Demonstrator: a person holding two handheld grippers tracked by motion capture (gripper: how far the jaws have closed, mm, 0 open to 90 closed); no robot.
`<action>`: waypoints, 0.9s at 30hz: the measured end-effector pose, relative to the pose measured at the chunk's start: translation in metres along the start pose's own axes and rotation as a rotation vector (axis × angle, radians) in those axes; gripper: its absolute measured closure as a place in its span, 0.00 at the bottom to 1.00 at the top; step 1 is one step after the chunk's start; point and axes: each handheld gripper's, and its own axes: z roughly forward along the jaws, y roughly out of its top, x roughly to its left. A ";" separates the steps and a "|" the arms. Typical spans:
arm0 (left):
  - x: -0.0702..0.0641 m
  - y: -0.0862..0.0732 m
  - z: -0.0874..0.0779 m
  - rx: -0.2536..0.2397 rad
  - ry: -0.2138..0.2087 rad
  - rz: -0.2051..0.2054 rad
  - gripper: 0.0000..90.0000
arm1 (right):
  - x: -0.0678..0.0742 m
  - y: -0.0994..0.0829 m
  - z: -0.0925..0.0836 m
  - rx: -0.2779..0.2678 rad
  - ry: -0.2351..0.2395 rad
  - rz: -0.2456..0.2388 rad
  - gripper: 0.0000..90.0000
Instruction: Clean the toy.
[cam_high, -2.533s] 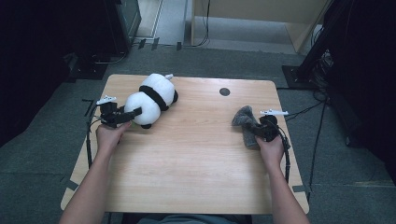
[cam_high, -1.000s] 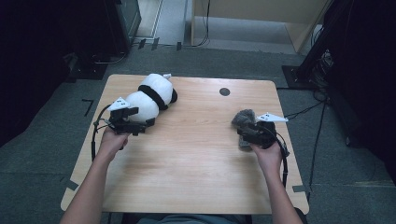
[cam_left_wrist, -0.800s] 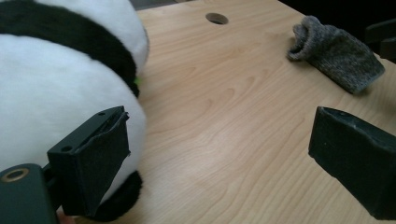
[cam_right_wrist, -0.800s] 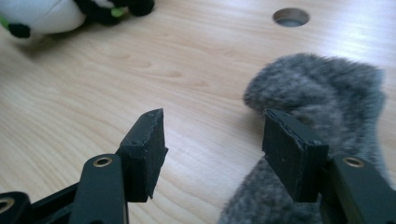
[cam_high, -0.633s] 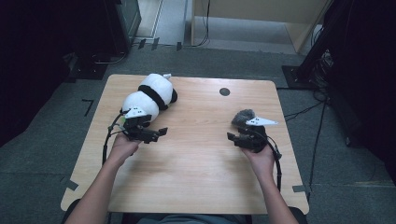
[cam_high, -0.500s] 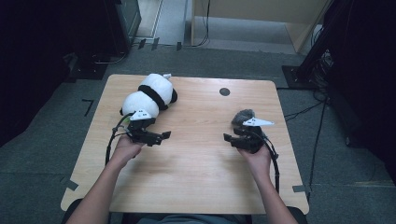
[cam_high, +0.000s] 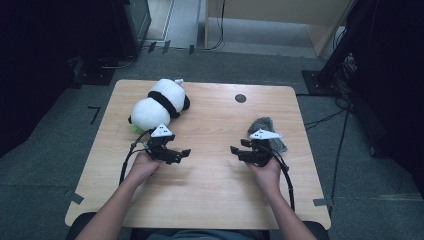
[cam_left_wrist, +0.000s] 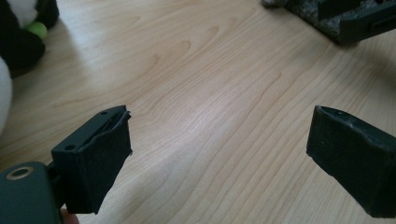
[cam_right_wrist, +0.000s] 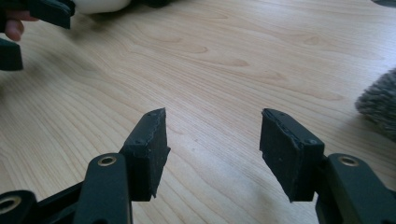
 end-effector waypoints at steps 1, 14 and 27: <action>0.001 -0.001 0.003 0.004 -0.003 -0.009 0.07 | 0.001 0.000 0.002 0.002 -0.004 -0.008 0.47; 0.006 -0.009 0.017 0.053 0.016 -0.012 0.08 | 0.012 -0.004 0.020 0.065 -0.017 -0.086 0.47; 0.005 -0.009 0.019 0.056 0.014 0.002 0.08 | 0.008 -0.004 0.021 0.066 -0.018 -0.075 0.47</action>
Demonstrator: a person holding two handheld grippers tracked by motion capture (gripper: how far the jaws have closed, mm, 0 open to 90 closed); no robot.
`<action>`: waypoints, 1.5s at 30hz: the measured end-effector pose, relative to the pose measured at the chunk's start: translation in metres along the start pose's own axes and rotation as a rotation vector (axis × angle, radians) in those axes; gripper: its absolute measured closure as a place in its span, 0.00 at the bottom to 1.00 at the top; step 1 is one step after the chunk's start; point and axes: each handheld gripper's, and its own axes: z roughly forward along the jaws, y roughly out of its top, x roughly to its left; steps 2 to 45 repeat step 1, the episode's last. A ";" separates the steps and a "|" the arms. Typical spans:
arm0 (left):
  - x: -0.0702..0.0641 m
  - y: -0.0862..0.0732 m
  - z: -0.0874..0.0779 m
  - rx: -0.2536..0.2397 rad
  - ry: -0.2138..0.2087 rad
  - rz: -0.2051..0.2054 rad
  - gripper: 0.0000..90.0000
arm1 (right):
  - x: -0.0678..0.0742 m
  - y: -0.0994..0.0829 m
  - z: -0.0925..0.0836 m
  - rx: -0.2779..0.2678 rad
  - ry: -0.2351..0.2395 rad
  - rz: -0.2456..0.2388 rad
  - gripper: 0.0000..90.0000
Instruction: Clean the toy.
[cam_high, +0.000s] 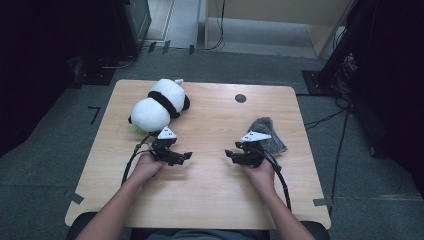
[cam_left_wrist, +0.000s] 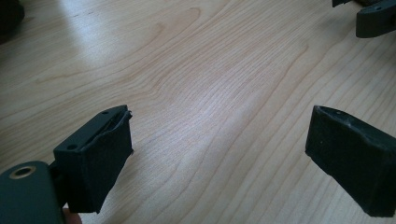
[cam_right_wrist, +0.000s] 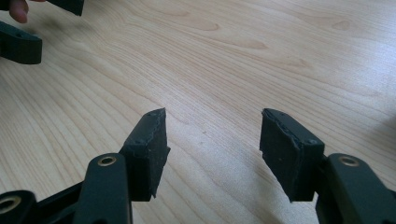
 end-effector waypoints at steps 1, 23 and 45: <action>0.000 0.000 0.000 0.000 0.000 0.000 0.08 | 0.000 0.000 0.000 0.000 0.000 0.000 0.47; 0.000 0.000 0.000 0.000 0.000 0.000 0.08 | 0.000 0.000 0.000 0.000 0.000 0.000 0.47; 0.000 0.000 0.000 0.000 0.000 0.000 0.08 | 0.000 0.000 0.000 0.000 0.000 0.000 0.47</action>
